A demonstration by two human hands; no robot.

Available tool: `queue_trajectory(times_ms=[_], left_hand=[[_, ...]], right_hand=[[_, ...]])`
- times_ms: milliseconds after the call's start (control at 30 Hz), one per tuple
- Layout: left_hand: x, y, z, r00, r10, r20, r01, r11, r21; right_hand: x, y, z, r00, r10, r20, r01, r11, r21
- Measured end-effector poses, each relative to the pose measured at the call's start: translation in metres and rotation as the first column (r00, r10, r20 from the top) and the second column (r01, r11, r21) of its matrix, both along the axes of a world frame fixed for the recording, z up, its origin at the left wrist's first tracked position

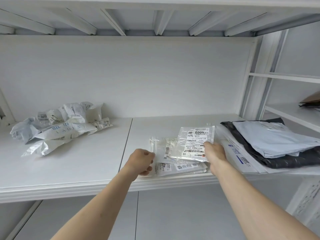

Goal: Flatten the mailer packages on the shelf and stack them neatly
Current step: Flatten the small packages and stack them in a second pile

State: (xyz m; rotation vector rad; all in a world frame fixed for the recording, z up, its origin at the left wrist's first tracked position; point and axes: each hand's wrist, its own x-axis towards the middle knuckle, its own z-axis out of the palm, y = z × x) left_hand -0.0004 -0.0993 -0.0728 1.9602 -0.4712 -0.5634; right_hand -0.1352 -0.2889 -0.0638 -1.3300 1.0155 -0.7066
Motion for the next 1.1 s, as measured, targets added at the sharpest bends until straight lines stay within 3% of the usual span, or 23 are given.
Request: queue_trajectory(times_ms=[67,233,400,533,700,933,1100], left_hand=[[-0.003,-0.005,-0.003,0.996,-0.049,0.079,0.044,0.998,0.054],[-0.012,-0.010,-0.001,0.971,-0.222,0.086,0.194,0.947,0.258],[-0.017,-0.013,0.001,0.940,-0.305,0.150,0.245,0.915,0.322],[-0.012,-0.010,-0.001,0.956,-0.237,0.172,0.185,0.945,0.270],[-0.003,-0.004,-0.012,0.960,-0.162,0.229,0.107,0.966,0.237],[-0.005,-0.008,-0.007,0.978,-0.169,0.125,0.157,0.983,0.099],[-0.003,-0.014,-0.008,0.984,-0.133,0.118,0.124,0.989,0.082]], right_hand=[[0.001,0.000,0.000,1.000,0.012,-0.012,-0.012,1.000,-0.013],[0.000,-0.004,-0.006,0.997,-0.011,-0.080,0.004,0.996,-0.091],[0.001,-0.010,-0.012,0.994,-0.032,-0.100,0.016,0.987,-0.158],[0.000,-0.021,-0.015,0.990,-0.120,-0.081,0.099,0.969,-0.225],[-0.003,-0.026,-0.013,0.962,-0.271,0.031,0.272,0.941,-0.201],[0.005,-0.016,-0.017,0.994,-0.030,-0.104,-0.003,0.954,-0.298],[0.014,-0.011,-0.022,0.981,0.068,-0.180,-0.124,0.939,-0.322]])
